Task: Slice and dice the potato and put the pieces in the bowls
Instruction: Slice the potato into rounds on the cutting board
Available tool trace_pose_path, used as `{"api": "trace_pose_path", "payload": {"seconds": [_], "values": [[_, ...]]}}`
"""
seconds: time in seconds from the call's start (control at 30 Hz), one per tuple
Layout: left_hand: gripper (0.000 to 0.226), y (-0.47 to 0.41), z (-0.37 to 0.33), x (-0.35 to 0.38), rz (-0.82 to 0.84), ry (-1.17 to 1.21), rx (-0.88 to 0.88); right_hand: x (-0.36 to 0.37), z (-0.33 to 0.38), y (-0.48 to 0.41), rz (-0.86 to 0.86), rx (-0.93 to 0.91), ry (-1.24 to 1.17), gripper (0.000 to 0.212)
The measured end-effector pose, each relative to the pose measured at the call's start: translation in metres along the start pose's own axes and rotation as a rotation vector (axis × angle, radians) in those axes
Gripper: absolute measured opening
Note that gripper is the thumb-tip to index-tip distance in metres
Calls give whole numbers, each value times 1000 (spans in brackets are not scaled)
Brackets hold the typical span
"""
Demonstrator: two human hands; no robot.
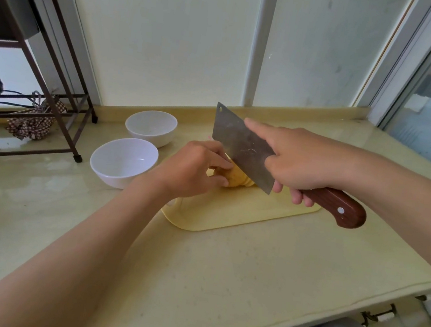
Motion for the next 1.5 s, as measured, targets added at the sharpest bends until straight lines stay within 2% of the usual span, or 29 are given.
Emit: {"api": "trace_pose_path", "payload": {"seconds": [0.4, 0.67, 0.93, 1.2, 1.5], "values": [[29, 2, 6, 1, -19, 12, -24, 16, 3, -16, 63, -4, 23, 89], [28, 0, 3, 1, -26, 4, -1, 50, -6, -42, 77, 21, -103, 86], [30, 1, 0, 1, -50, 6, 20, 43, -4, -47, 54, 16, -199, 88], [21, 2, 2, 2, -59, -30, 38, 6, -7, -29, -23, -2, -212, 90], [19, 3, 1, 0, -34, -36, 63, -3, 1, -24, -7, -50, -161, 91]]}}
Point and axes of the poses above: each hand's wrist, its own y-axis away from the middle knuckle, its own x-axis out of the palm, z = x × y, the point moved 5 cm from there along -y, towards the middle knuckle, and after that the axes turned 6 degrees about x, right-handed, at the moved point
